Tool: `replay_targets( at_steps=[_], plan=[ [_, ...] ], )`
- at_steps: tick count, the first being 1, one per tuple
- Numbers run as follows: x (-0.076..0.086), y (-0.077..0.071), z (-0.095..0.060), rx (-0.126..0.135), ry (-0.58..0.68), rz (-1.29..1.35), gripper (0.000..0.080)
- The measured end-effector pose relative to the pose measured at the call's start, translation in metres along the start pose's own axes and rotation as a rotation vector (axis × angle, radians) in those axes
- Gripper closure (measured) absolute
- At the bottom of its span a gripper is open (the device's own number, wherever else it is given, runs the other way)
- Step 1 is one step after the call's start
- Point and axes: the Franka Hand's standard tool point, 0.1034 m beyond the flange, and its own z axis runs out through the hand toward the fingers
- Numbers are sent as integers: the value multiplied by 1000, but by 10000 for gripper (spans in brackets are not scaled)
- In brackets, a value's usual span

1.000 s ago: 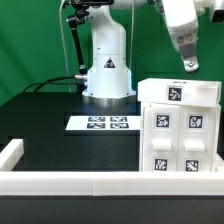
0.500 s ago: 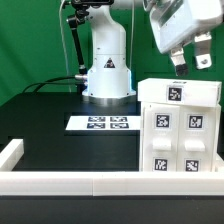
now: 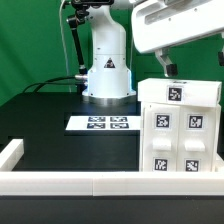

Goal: Assemble cabinet

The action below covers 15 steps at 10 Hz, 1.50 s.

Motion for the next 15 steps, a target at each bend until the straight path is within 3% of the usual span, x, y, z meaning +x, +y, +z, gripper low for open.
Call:
replay_targets(
  at_steps=[2,7,15],
  plan=[
    [1,1,0,-1,1,-161,2],
    [2,9,2,-41,-32,-893,2],
    [1,24,11,-73,-87,-1571,2]
  ],
)
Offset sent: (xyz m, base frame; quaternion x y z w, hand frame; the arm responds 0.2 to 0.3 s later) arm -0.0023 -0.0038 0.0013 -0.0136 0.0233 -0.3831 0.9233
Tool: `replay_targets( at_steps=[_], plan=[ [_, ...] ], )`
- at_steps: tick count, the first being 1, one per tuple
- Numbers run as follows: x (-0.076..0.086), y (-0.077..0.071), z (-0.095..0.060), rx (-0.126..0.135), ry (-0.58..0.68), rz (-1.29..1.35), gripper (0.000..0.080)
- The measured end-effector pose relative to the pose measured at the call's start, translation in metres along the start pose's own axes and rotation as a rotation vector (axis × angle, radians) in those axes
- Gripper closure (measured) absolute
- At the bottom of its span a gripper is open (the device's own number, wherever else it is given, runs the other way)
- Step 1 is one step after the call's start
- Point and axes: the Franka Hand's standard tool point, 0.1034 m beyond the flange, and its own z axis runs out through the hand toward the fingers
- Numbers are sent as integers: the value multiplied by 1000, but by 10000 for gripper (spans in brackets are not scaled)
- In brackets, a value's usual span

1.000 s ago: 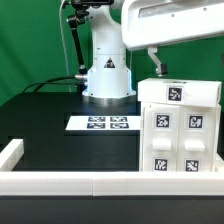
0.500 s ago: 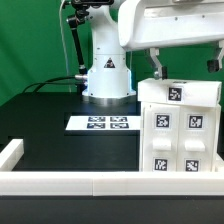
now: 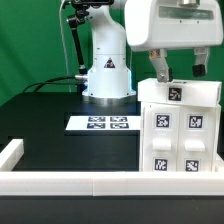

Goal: Assemble cabinet

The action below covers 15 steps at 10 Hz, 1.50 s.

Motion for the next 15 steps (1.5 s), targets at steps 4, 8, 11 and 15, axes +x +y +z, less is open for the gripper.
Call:
replay_targets(
  at_steps=[4,8,11,15],
  plan=[
    [-5,1,6,-5,-24,-140,2],
    [-6,2,10,-14,-22,-107,168],
    [-7,3,10,-14,-22,-72,245],
    [-8,5,8,-47,16,312,245]
  ],
)
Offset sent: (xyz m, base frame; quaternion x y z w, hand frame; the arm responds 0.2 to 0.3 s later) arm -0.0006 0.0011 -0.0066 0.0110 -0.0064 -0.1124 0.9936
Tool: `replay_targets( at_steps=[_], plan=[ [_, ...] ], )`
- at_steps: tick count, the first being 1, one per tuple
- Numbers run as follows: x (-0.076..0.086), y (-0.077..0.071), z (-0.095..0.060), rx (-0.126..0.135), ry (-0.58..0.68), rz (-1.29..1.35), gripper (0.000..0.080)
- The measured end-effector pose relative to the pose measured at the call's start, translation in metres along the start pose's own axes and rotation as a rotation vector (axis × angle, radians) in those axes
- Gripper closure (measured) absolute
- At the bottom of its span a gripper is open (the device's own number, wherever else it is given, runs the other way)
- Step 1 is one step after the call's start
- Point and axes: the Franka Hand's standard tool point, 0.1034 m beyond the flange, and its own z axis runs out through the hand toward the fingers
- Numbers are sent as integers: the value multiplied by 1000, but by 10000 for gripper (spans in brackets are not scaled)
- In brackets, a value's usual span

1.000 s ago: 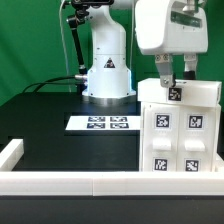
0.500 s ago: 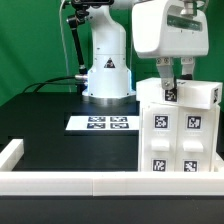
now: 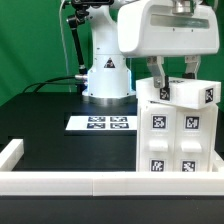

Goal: Assemble cabinet

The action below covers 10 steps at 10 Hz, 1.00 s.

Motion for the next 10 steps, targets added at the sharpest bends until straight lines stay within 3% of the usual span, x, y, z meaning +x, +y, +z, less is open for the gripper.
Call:
replay_targets(
  at_steps=[4,10],
  plan=[
    [1,0,0,-33,72,353,243],
    [3,11,-2,-40,114,646,243]
  ],
)
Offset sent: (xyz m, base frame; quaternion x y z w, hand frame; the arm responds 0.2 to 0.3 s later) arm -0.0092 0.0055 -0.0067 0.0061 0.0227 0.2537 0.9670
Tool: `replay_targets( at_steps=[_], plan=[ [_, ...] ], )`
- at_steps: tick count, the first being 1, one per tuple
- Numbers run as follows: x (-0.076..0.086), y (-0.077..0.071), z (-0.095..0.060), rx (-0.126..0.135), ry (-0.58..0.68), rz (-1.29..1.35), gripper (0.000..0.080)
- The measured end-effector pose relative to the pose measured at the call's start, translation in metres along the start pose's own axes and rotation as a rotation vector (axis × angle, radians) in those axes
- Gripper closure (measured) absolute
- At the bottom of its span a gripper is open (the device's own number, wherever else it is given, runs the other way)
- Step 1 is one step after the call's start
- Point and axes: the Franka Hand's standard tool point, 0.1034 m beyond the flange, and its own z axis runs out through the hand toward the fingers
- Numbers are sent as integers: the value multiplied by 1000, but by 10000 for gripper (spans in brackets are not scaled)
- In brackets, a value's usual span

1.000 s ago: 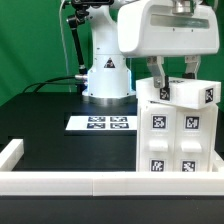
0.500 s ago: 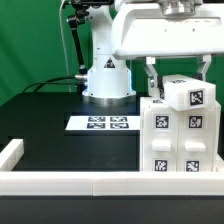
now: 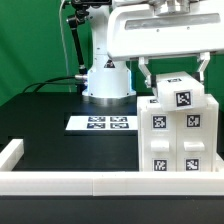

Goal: Assemble cabinet

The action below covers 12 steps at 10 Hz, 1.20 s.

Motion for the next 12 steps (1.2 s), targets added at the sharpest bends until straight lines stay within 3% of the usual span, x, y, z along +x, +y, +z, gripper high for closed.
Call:
replay_targets(
  at_steps=[3,7,12],
  plan=[
    [2,5,-1,-5,4,138,243],
    [-15,-1,-3,-21,-19,559,242],
    [-21,-10,1,-5,-50,885,242]
  ],
)
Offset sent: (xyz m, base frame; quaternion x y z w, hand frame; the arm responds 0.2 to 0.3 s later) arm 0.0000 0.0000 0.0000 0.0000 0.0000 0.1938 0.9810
